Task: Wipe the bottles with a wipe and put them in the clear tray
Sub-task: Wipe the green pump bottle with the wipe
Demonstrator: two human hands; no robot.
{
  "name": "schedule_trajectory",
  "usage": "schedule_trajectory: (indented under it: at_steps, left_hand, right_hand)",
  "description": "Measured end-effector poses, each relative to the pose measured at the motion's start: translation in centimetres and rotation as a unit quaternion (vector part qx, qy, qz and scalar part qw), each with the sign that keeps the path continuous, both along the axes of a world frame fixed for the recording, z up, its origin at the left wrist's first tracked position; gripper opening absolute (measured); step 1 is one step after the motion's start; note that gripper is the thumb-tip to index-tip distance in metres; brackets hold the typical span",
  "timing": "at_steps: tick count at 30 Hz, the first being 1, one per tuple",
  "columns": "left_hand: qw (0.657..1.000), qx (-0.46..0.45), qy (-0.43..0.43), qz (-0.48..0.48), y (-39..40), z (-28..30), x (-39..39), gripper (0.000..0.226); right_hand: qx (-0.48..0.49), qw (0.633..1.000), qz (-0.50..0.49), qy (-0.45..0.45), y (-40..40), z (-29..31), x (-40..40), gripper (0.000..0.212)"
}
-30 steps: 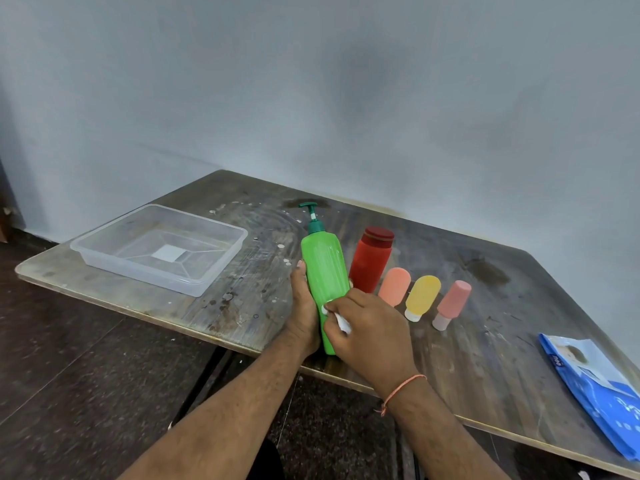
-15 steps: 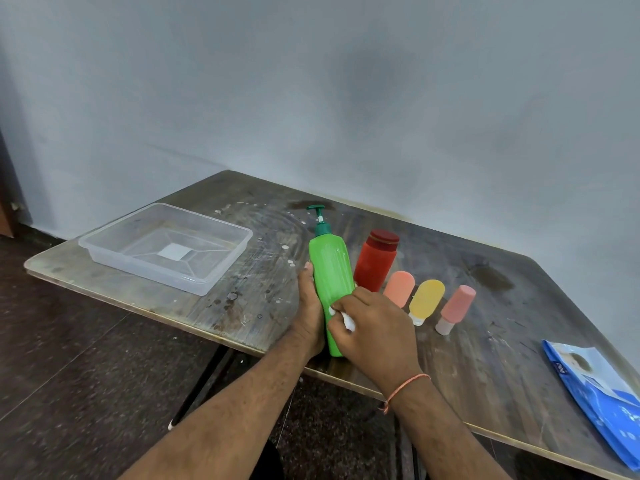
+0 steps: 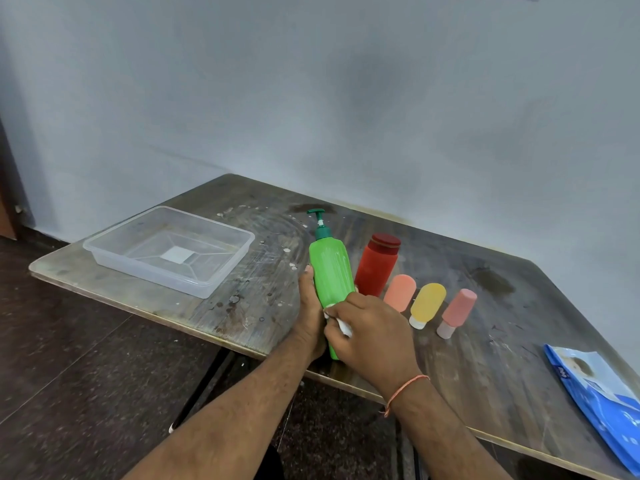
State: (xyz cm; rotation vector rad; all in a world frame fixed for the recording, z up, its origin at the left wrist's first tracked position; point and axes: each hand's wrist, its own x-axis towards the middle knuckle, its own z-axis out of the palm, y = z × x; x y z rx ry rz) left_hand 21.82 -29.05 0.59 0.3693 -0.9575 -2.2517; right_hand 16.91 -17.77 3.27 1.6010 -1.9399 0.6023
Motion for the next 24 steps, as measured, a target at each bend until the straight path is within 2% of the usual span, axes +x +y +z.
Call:
schedule_trajectory:
  at_steps: [5,9,14,19,24]
  left_hand:
    - [1.000,0.001,0.000,0.012,0.0,0.0,-0.1,0.079]
    - [1.000,-0.003,-0.009,0.008,0.0,-0.1,0.0,0.083]
    - [1.000,0.004,0.000,0.017,0.1,0.0,-0.3,0.081]
    - [1.000,-0.005,-0.010,0.016,0.2,0.1,0.0,0.082]
    - [1.000,-0.003,-0.005,0.027,0.2,0.2,-0.2,0.082]
  right_hand:
    - [-0.047,0.998,-0.032,-0.011,-0.3,0.3,-0.6,0.010]
    - [-0.017,1.000,-0.007,-0.018,0.0,-0.1,-0.3,0.015]
    - [-0.047,0.998,-0.030,-0.030,-0.2,0.5,-0.8,0.013]
    - [-0.018,0.999,-0.005,-0.031,0.1,0.0,-0.5,0.013]
    - [-0.055,0.996,-0.036,-0.054,-0.1,0.3,-1.3,0.011]
